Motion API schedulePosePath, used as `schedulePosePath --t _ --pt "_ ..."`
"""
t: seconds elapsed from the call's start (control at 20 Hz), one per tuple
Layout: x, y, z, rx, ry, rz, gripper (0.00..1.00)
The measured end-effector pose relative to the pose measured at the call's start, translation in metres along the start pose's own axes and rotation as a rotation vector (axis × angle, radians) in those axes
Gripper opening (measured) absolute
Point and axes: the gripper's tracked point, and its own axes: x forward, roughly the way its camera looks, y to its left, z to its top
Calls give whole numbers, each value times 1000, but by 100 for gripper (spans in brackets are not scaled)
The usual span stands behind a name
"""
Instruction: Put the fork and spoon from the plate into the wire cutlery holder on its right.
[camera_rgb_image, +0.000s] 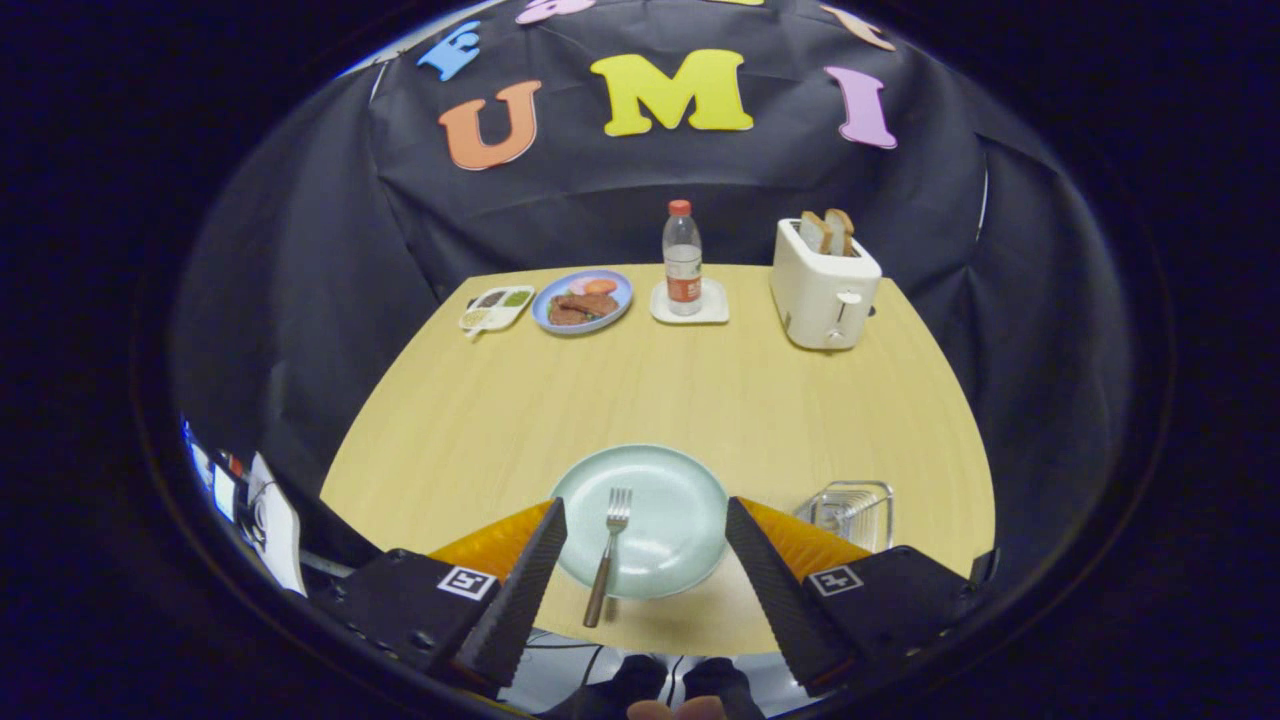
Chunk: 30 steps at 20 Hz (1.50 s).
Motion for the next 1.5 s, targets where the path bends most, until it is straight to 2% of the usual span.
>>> schedulePosePath --t 0.35,0.7,0.85,0.9,1.1,1.25,1.4,1.5 --pt "62 27 -58 1 69 -39 97" --pt "108 16 -89 16 169 -88 95" --pt "116 13 -104 40 224 -94 77" --pt "119 12 -110 52 240 -100 76" --pt "122 12 -124 89 304 -88 47" --pt "128 10 -125 82 333 -93 14" --pt "119 11 -122 63 353 -75 1" --pt "111 10 -113 57 358 -69 1"
